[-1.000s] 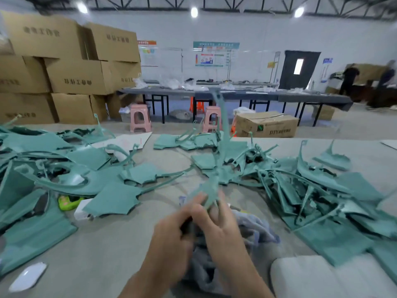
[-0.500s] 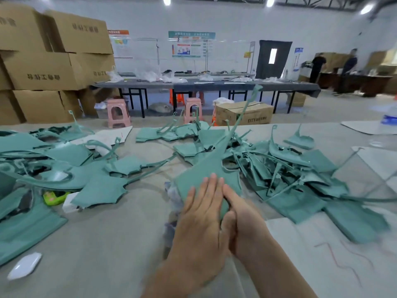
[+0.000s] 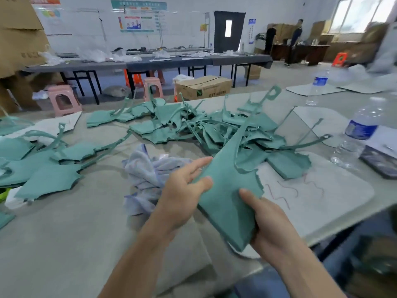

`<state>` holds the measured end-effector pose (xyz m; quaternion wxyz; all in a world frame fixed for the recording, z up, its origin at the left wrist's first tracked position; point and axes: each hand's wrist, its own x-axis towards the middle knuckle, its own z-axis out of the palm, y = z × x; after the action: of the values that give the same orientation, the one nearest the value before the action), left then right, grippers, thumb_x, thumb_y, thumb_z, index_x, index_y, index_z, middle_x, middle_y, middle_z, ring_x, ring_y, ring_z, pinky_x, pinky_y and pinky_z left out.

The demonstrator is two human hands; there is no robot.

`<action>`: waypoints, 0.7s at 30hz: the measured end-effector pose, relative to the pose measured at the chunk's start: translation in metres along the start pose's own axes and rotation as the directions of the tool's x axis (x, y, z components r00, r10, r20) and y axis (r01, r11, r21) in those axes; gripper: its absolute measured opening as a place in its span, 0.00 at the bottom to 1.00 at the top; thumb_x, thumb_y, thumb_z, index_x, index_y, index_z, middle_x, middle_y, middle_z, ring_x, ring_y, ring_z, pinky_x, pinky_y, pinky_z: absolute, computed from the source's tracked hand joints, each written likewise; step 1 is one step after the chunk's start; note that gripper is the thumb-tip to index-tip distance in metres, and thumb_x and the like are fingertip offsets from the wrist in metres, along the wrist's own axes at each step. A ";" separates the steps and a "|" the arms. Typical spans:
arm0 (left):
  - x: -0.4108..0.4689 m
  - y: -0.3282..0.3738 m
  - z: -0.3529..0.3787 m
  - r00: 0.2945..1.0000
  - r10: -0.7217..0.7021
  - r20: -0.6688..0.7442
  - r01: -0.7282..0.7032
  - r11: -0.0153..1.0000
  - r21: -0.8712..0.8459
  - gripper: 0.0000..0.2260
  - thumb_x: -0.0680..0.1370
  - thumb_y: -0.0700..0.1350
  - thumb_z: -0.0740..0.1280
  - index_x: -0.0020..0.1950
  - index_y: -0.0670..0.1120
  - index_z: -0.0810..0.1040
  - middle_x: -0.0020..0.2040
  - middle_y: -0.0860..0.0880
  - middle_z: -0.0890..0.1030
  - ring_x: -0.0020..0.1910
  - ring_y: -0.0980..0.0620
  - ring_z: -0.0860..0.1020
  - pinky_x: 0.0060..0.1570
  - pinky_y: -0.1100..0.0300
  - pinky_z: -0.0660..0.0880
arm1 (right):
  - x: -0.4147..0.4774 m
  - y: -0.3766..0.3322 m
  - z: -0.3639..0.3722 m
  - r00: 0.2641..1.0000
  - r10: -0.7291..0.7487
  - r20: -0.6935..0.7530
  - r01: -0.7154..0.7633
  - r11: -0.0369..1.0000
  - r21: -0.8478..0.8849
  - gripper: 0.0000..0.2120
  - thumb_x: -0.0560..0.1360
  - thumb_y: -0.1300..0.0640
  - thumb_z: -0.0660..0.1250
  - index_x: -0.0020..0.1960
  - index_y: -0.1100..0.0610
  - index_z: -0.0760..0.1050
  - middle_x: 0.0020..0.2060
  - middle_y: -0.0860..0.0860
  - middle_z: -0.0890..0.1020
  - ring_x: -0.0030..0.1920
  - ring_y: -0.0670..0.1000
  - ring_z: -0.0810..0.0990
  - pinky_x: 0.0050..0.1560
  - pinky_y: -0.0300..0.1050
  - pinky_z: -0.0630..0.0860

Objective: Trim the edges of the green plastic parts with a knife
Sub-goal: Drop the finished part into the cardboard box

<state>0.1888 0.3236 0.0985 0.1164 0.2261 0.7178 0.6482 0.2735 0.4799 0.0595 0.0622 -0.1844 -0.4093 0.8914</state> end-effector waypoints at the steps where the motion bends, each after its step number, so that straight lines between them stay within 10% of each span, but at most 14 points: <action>1: -0.002 0.001 0.014 0.998 -0.017 0.058 0.021 0.997 -0.073 0.20 0.80 0.33 0.66 0.67 0.51 0.78 0.63 0.49 0.83 0.61 0.50 0.82 0.59 0.52 0.80 | -0.008 -0.006 -0.010 1.000 -0.020 -0.021 0.020 1.000 -0.007 0.20 0.70 0.56 0.72 0.59 0.62 0.82 0.54 0.59 0.87 0.51 0.57 0.87 0.40 0.46 0.84; 8: -0.030 -0.027 0.138 0.950 -0.162 0.268 0.227 0.946 -0.233 0.19 0.80 0.31 0.63 0.66 0.48 0.80 0.54 0.44 0.86 0.49 0.49 0.85 0.44 0.59 0.81 | -0.085 -0.009 -0.112 0.963 -0.074 -0.259 0.101 0.990 0.095 0.18 0.74 0.66 0.68 0.64 0.65 0.78 0.57 0.61 0.85 0.54 0.60 0.86 0.46 0.51 0.85; 14: -0.084 -0.058 0.254 0.803 -0.136 0.580 0.185 0.982 -0.025 0.24 0.78 0.32 0.67 0.54 0.64 0.83 0.45 0.67 0.85 0.45 0.65 0.84 0.38 0.70 0.78 | -0.180 0.019 -0.210 0.856 -0.006 -0.516 0.172 0.946 0.274 0.14 0.69 0.64 0.70 0.53 0.62 0.86 0.54 0.60 0.86 0.50 0.58 0.88 0.43 0.50 0.85; 18: -0.131 -0.074 0.326 0.624 -0.243 0.743 0.192 0.969 0.156 0.21 0.78 0.34 0.69 0.69 0.50 0.79 0.64 0.52 0.81 0.60 0.58 0.79 0.57 0.65 0.74 | -0.245 0.050 -0.266 0.681 0.100 -0.726 0.229 0.912 0.340 0.21 0.69 0.65 0.70 0.62 0.63 0.81 0.55 0.60 0.86 0.48 0.58 0.88 0.43 0.51 0.85; 21: -0.164 -0.085 0.363 0.537 -0.298 0.789 0.199 0.954 0.225 0.19 0.78 0.31 0.67 0.68 0.42 0.78 0.64 0.48 0.80 0.59 0.57 0.77 0.51 0.75 0.70 | -0.292 0.072 -0.305 0.387 0.193 -0.902 0.228 0.928 0.296 0.13 0.77 0.68 0.68 0.61 0.66 0.79 0.51 0.63 0.86 0.46 0.61 0.87 0.39 0.52 0.84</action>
<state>0.4842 0.5595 -0.0541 0.5116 0.4002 0.6418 0.4077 0.6623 0.5717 -0.0953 0.3217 -0.6268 -0.1300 0.6976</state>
